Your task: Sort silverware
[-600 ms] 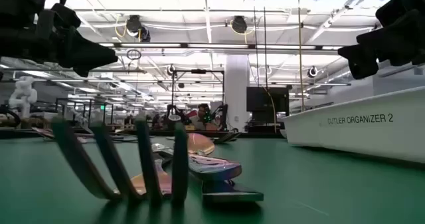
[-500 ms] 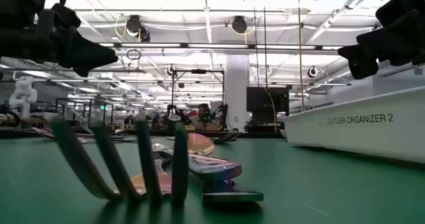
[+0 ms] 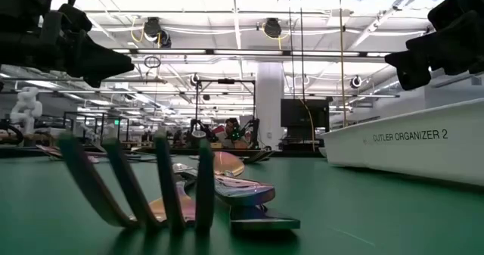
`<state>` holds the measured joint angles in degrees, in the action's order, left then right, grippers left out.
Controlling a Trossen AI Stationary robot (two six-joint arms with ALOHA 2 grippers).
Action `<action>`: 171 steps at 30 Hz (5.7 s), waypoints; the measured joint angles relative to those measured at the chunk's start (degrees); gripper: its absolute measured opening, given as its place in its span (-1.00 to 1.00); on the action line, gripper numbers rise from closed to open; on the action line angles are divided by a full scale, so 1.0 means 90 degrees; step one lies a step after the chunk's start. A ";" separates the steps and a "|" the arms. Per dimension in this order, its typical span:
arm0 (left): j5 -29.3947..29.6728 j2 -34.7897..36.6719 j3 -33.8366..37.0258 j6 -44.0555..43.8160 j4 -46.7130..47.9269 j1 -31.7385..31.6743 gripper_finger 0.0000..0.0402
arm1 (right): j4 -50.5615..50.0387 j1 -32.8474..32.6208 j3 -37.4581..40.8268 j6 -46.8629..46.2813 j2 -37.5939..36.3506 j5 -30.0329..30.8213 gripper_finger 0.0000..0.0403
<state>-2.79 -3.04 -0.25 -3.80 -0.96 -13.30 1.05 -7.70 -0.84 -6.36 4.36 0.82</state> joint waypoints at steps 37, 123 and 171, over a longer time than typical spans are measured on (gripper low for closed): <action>0.0000 0.0001 -0.0002 0.0000 -0.0001 -0.0002 -0.38 | -0.0001 0.0002 -0.0001 0.0000 0.0000 0.0002 -0.05; -0.0211 -0.4532 -0.3955 -0.0135 0.1774 0.0005 -0.38 | -0.2032 0.2209 -0.6216 0.2587 0.6767 0.0339 -0.05; 0.1035 -0.4273 -0.3041 0.0007 0.1441 0.0024 -0.38 | -0.6482 0.2450 -1.1539 0.7983 1.3653 -0.0370 -0.05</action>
<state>6.52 -41.50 -27.62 -3.74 12.01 -13.08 -57.29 14.35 -104.69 65.49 127.24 -2.51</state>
